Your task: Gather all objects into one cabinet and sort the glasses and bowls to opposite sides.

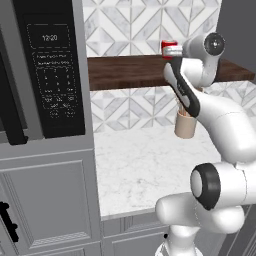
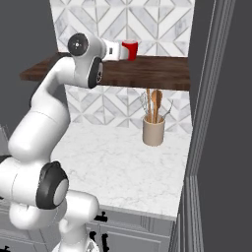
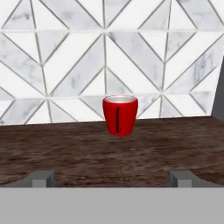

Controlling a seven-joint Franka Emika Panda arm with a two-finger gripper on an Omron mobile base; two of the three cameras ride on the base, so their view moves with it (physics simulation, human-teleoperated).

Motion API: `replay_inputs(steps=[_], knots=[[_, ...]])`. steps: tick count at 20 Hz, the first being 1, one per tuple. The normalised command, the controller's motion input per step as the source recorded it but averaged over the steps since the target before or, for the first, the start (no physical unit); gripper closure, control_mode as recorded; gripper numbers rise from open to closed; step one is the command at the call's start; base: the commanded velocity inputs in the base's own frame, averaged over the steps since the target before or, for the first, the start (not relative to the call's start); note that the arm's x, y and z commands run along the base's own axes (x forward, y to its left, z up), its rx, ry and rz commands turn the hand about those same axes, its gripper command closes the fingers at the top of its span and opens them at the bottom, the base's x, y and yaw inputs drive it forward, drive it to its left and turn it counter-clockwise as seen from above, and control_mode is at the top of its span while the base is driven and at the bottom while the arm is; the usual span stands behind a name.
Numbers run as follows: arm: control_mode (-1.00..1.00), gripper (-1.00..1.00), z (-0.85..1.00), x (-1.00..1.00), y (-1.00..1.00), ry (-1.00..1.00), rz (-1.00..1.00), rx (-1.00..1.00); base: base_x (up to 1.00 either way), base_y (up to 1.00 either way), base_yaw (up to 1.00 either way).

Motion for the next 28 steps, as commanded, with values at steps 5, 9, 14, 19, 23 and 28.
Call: replay_inputs(steps=[5, 9, 14, 19, 23, 28], knots=[[-1.00, -1.00, -0.03, 0.40, -0.23, 0.00, 0.00, 0.03, 0.00, 0.00, 0.00], [-1.00, -1.00, 0.00, 0.41, -0.29, 0.00, 0.00, 0.03, 0.00, 0.00, 0.00], [-1.00, -1.00, 0.00, 0.37, -0.07, 0.01, 0.00, 0.00, 0.00, 0.00, 0.00], [-1.00, -1.00, 0.00, 0.21, 0.00, 0.05, 0.00, 0.00, 0.00, 0.00, 0.00], [-1.00, -1.00, 0.00, 0.20, 0.00, 0.04, 0.00, 0.00, 0.00, 0.00, 0.00], [-1.00, -1.00, 0.00, 0.29, 0.00, 0.02, 0.00, 0.00, 0.00, 0.00, 0.00]])
